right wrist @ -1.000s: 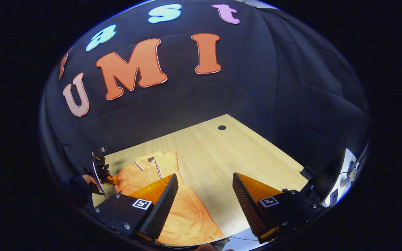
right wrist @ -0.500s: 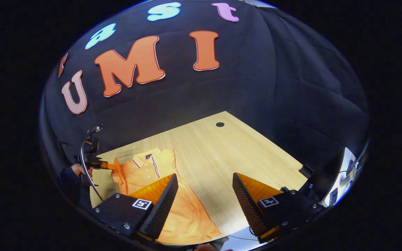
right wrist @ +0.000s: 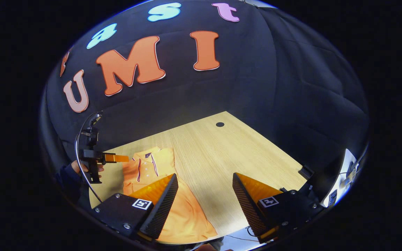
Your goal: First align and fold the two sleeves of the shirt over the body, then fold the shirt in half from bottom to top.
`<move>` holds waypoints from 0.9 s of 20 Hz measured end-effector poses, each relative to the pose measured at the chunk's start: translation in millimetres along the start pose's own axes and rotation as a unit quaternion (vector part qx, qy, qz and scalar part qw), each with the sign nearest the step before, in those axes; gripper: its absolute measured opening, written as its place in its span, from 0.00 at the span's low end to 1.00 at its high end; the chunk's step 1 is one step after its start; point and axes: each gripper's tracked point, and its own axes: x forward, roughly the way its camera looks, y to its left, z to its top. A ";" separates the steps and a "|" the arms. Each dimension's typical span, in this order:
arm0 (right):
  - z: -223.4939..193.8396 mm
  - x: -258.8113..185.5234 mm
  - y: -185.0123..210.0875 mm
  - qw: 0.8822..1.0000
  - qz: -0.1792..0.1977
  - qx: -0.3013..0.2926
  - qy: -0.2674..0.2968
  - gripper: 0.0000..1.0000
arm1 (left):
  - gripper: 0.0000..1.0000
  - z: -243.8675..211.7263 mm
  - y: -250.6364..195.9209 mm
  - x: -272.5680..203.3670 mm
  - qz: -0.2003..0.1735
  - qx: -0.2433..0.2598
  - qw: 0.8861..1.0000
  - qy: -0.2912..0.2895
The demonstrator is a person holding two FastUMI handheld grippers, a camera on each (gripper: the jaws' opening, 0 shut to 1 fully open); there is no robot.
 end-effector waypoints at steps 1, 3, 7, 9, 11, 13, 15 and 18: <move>4.2 -0.4 -2.5 1.000 0.003 -0.009 -0.009 0.96 | 0.98 3.8 0.3 -15.5 0.008 -0.001 1.000 -0.016; 12.6 -1.1 -3.6 0.999 0.017 -0.031 -0.028 0.96 | 0.99 10.6 2.0 -45.7 0.024 -0.006 0.998 -0.054; 35.2 -0.4 4.6 0.992 0.032 -0.081 -0.092 0.96 | 0.99 13.8 -3.5 -104.3 0.071 0.008 0.990 -0.121; 42.6 -3.9 14.0 0.986 0.045 -0.102 -0.122 0.96 | 0.99 17.9 -12.0 -139.5 0.092 0.015 0.981 -0.169; 48.9 -9.9 25.5 0.979 0.068 -0.114 -0.154 0.96 | 0.98 11.3 -25.7 -170.6 0.099 0.013 0.974 -0.204; 47.1 -11.7 36.1 0.973 0.091 -0.123 -0.171 0.95 | 0.99 3.3 -37.3 -200.0 0.111 0.012 0.964 -0.241; 37.4 -13.8 44.4 0.971 0.115 -0.125 -0.170 0.95 | 0.99 0.6 -49.0 -232.4 0.131 0.023 0.947 -0.291; 31.5 -19.9 52.5 0.964 0.147 -0.126 -0.183 0.95 | 0.98 -14.0 -57.1 -266.3 0.181 0.049 0.924 -0.334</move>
